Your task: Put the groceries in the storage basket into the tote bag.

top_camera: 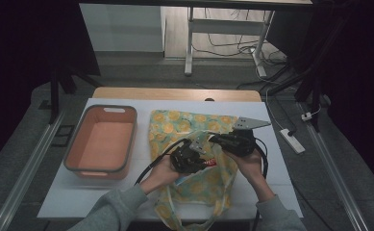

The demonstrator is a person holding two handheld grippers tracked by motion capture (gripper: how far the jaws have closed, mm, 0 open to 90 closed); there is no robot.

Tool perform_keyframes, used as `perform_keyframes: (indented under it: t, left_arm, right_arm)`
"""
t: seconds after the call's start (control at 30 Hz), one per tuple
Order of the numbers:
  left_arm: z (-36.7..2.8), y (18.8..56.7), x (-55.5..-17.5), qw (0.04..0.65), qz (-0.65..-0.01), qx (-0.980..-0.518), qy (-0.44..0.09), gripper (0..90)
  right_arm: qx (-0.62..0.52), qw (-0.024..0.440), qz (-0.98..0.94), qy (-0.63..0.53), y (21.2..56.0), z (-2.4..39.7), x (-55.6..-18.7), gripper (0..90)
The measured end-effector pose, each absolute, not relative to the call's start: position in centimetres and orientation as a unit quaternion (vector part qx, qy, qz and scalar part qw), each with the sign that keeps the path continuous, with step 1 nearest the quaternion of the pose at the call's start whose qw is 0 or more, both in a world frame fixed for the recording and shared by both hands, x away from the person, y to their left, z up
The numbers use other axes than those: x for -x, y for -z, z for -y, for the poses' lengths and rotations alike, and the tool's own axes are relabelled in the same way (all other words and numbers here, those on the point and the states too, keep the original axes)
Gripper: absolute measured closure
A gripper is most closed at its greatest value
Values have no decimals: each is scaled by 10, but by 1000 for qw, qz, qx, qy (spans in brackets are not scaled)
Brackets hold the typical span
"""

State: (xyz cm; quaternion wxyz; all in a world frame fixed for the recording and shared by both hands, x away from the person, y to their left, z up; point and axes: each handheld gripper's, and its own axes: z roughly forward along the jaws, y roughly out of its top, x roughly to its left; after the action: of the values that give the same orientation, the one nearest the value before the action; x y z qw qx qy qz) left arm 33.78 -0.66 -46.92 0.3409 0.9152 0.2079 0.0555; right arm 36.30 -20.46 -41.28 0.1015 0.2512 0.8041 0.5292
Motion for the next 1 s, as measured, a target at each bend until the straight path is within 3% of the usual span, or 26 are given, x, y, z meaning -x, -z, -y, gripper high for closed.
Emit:
perform_keyframes:
  t: [0.43,0.5,0.57,1.0]
  left_arm:
    - [22,497,-349,315,-220,-920,-79,784]
    - [20,494,-347,327,-216,-916,-84,727]
    - [16,488,-344,334,-210,-916,-80,588]
    - [-62,434,-312,428,-228,-872,-62,485]
  right_arm:
    - [-256,98,-808,-521,418,205,-366,891]
    - [-258,98,-808,-520,419,206,-367,891]
    - [-260,98,-807,-521,420,207,-367,891]
    - [-264,88,-819,-502,431,208,-367,891]
